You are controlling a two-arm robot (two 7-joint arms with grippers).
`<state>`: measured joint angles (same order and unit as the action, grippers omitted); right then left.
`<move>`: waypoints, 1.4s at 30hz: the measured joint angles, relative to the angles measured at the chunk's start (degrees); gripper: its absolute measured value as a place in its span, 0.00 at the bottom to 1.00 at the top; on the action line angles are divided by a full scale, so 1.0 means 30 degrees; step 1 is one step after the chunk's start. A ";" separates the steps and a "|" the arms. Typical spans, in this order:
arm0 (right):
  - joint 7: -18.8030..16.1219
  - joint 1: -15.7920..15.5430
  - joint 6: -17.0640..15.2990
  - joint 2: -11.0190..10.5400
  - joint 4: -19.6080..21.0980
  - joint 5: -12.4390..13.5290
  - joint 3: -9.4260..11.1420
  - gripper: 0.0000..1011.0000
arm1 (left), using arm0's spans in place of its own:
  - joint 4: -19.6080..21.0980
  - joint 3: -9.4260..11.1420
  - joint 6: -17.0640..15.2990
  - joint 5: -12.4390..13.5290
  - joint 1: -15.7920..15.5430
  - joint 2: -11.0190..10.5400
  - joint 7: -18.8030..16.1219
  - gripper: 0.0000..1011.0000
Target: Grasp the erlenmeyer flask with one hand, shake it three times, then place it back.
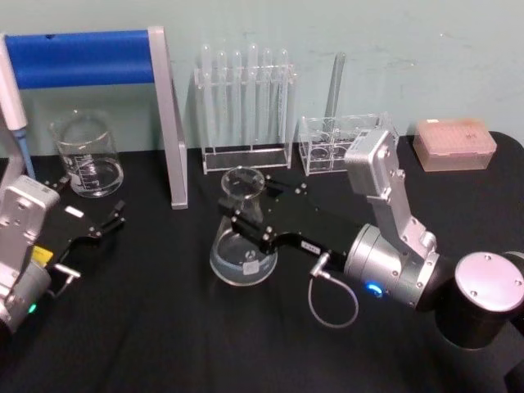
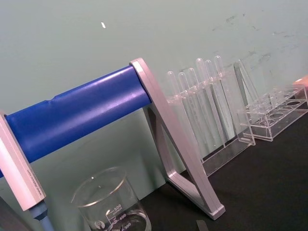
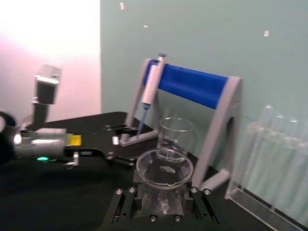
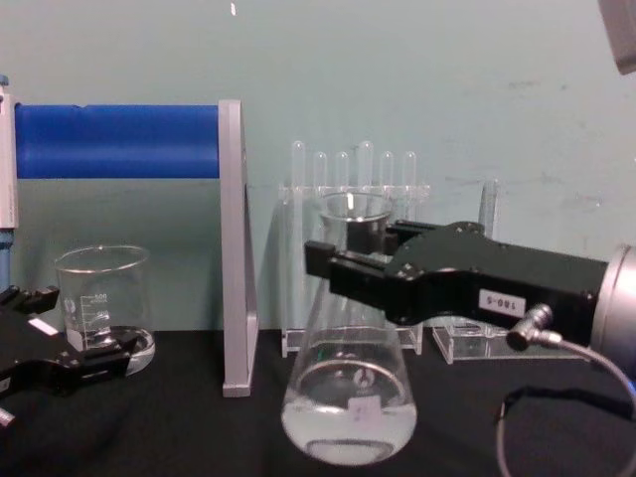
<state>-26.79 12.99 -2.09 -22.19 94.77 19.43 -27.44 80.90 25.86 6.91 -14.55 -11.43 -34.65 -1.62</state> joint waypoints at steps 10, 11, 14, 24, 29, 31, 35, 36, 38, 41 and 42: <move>0.1697 0.0052 -0.0128 0.0212 -0.0486 -0.0223 0.1140 0.45 | -0.0001 -0.0001 0.0000 0.0000 0.0001 0.0000 0.0000 0.99; 0.1827 0.0052 -0.0141 0.0223 -0.0514 -0.0242 0.1251 0.45 | 0.0000 0.0000 0.0000 0.0000 0.0000 0.0000 0.0000 0.99; 0.2399 -0.0021 -0.0216 0.0282 -0.0611 -0.0360 0.1837 0.45 | 0.0000 0.0000 0.0000 0.0001 0.0000 0.0000 0.0000 0.99; 0.3328 -0.0316 -0.0362 0.0477 -0.0716 -0.0697 0.3057 0.45 | -0.0001 -0.0001 0.0000 0.0000 0.0001 0.0000 0.0000 0.99; 0.3787 -0.0512 -0.0520 0.0626 -0.0715 -0.0932 0.3665 0.45 | 0.0001 -0.0001 -0.0001 0.0000 -0.0001 0.0000 0.0000 0.99; 0.3944 -0.0595 -0.0578 0.0694 -0.0707 -0.1029 0.3913 0.45 | 0.0000 -0.0001 0.0000 0.0000 -0.0001 0.0000 0.0000 0.99; 0.4208 -0.0735 -0.0656 0.0834 -0.0687 -0.1202 0.4288 0.45 | 0.0000 0.0000 0.0000 0.0001 0.0001 0.0000 0.0000 0.99; 0.4249 -0.0762 -0.0667 0.0856 -0.0677 -0.1243 0.4364 0.45 | 0.0000 -0.0001 -0.0001 0.0000 0.0000 0.0000 0.0000 0.99; 0.4374 -0.0850 -0.0705 0.0919 -0.0639 -0.1352 0.4569 0.45 | -0.0001 -0.0001 0.0000 0.0001 0.0000 0.0000 0.0000 0.99; 0.4524 -0.0944 -0.0768 0.1016 -0.0611 -0.1524 0.4825 0.45 | 0.0000 0.0000 -0.0001 -0.0001 0.0001 0.0000 0.0000 0.99; 0.4555 -0.0968 -0.0785 0.1040 -0.0603 -0.1567 0.4882 0.45 | 0.0000 0.0000 0.0000 0.0000 0.0000 0.0000 0.0000 0.99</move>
<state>-13.13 10.09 -4.44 -19.07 92.96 14.73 -12.80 80.90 25.86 6.91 -14.55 -11.43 -34.64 -1.62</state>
